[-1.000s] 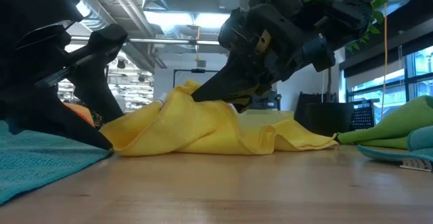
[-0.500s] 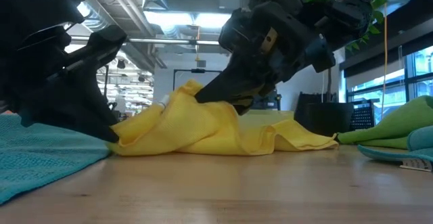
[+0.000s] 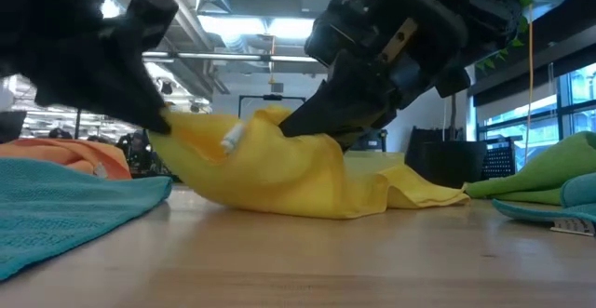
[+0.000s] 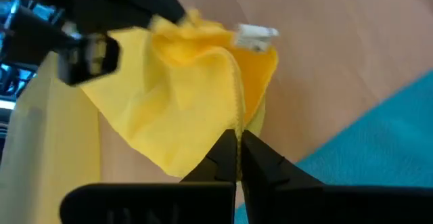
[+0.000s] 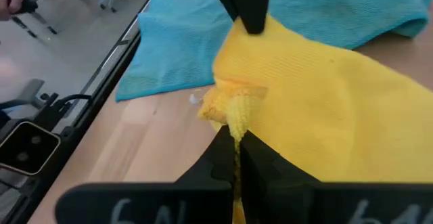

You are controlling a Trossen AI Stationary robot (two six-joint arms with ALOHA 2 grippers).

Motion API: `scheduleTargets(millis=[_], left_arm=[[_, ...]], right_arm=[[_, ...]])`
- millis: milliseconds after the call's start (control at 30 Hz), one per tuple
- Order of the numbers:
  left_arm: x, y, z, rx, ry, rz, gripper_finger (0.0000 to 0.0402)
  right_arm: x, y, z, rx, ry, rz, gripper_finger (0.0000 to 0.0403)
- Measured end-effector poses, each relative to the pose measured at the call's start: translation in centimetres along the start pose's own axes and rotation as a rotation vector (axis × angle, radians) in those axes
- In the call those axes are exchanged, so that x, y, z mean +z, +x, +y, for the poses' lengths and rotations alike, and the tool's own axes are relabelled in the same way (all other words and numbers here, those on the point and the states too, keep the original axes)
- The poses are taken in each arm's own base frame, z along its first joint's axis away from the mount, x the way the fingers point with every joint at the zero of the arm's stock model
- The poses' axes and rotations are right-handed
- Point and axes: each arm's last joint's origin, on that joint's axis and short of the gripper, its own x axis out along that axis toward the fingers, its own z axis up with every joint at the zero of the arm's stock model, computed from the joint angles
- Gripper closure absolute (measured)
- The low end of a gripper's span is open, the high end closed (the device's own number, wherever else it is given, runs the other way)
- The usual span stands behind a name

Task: Fold microfiber towels
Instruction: Fold the yellow microfiber towel

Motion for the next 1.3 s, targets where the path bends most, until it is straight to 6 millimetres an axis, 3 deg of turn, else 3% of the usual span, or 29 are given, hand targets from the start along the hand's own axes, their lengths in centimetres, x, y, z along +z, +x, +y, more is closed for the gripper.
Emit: scheduleTargets(millis=[200,767,1133,1300], left_arm=[[0.9,-1.2,1.0,-0.002,-0.107,-0.051,0.0401],[3.0,-4.9,4.6,0.023,-0.346,-0.25,0.0401],[3.6,-6.9,8.0,0.119,-0.474,-0.352,0.0401],[3.9,-6.9,8.4,0.067,-0.503,-0.389,0.0401]], right_arm=[[0.4,-0.2,0.7,0.049,0.006,-0.002,0.0397],[3.1,-2.8,5.2,0.142,-0.073,-0.051,0.0397],[6.1,-7.8,7.1,0.032,-0.157,-0.101,0.0397],[6.1,-8.3,7.5,0.027,-0.152,-0.114,0.0397]])
